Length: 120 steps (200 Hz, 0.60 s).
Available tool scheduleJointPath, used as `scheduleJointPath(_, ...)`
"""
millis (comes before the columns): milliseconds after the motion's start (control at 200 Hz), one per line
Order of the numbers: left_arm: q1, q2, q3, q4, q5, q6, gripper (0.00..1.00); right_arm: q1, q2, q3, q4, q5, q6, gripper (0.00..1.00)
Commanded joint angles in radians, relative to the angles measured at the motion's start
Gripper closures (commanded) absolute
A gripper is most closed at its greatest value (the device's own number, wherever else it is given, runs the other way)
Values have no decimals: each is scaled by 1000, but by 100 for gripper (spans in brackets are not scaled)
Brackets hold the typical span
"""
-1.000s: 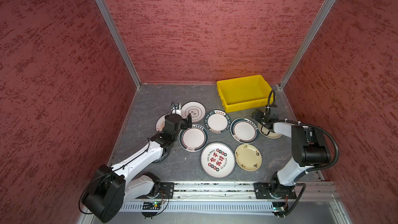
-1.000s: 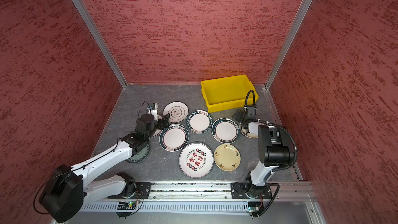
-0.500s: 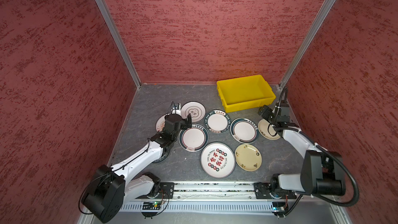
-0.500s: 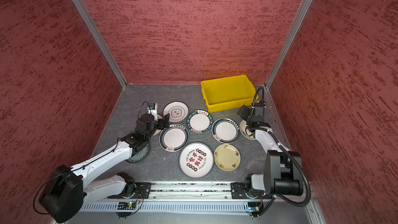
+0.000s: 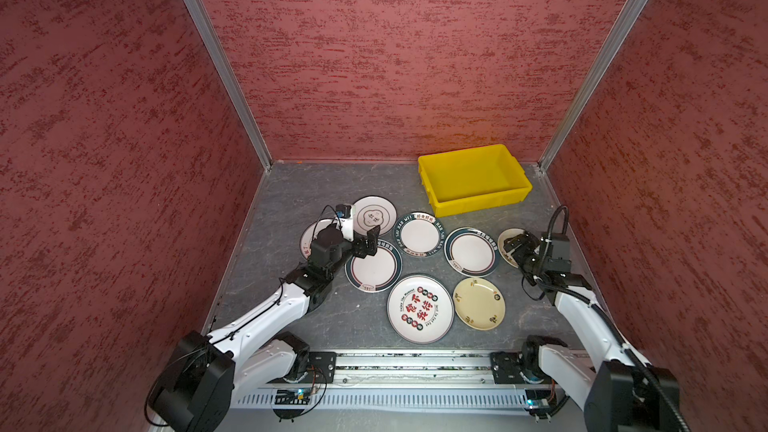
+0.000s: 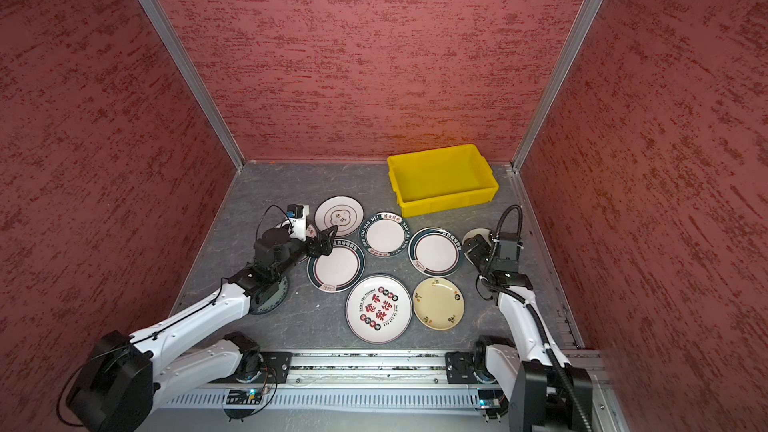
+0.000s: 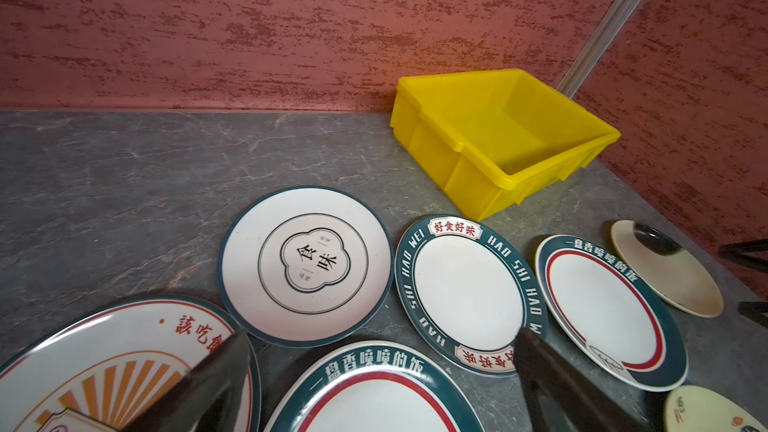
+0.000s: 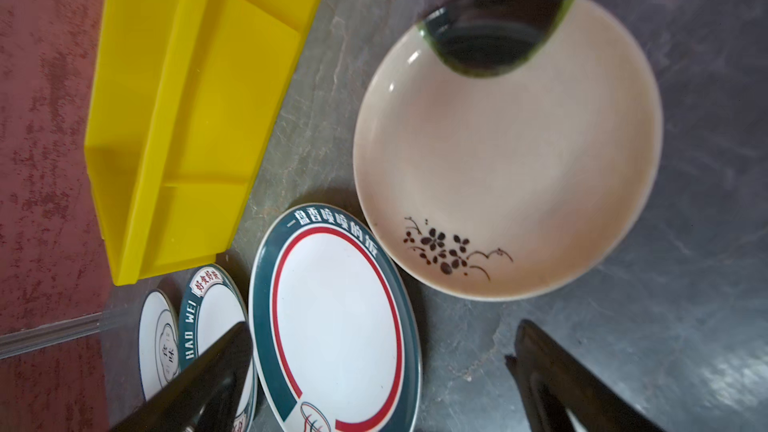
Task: Place the plates into the plastic bin on the countertop
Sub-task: 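Close the right gripper on the cream plate's rim and tilt it up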
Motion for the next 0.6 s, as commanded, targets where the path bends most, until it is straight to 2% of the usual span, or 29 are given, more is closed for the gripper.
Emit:
scheduleJointPath(0,-5,14,14,38,67,4,1,-8,9,-65,49,-75,79,1)
scheduleJointPath(220,-5,13,11,40,50,-1,1,-15,-33,-103,50,1,114,1)
scheduleJointPath(431,-5,21,17,29,26,-12,1,-68,79,-140,102,-86,232,7)
scheduleJointPath(596,-5,15,19,20,15,-10,0,-104,146,-171,179,-80,276,11)
